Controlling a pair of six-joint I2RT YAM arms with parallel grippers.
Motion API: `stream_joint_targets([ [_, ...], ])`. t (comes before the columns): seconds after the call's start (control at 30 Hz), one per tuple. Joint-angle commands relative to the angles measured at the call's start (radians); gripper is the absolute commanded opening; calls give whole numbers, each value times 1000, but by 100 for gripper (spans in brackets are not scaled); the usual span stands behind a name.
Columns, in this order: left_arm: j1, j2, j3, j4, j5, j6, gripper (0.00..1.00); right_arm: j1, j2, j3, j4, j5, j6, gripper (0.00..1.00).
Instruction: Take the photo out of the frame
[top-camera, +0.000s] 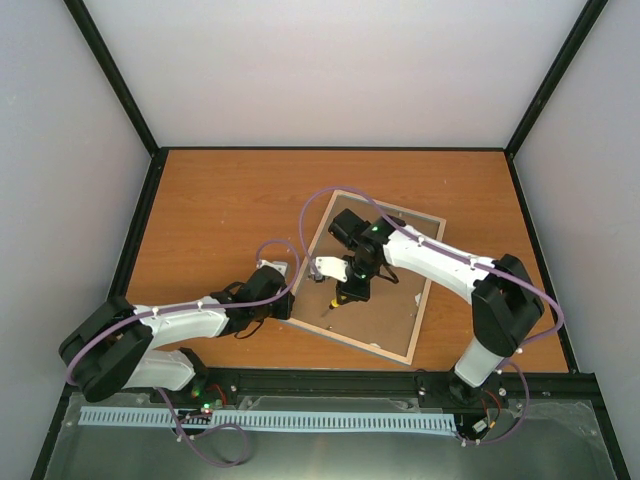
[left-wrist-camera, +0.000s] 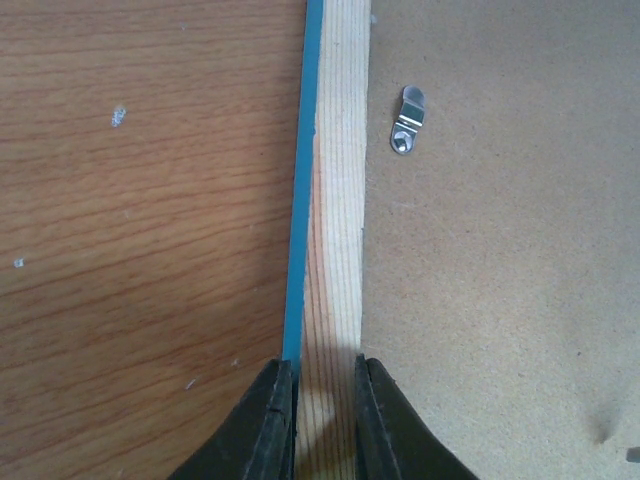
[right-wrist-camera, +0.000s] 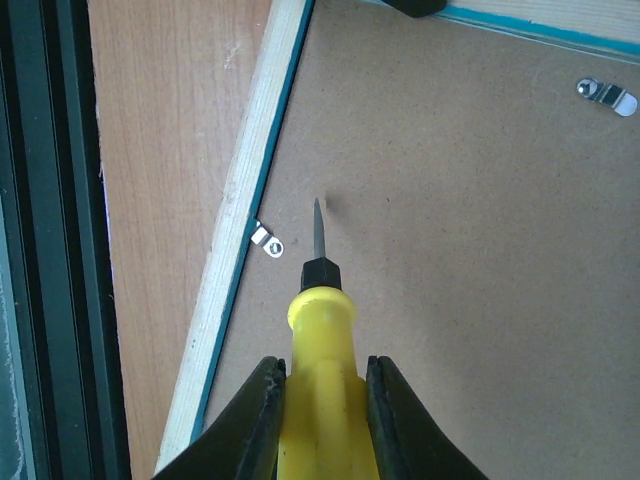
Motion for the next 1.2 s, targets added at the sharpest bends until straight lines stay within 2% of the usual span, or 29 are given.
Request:
stream_joint_targets([
  [0.0,12,-25,6,59,5,-21,1,8,-59,26,-57,11,-55,3],
  [0.13,13,-24,6,60,5,-20,1,8,-74,15,-146,9,-100,3],
  [0.4,14,-26,5,60,6,-21,1,8,-57,-25,-165,-24,-114,3],
  [1.17,16,-23,6,63,11,-19,1,7,20,15,-45,-43,-43,3],
])
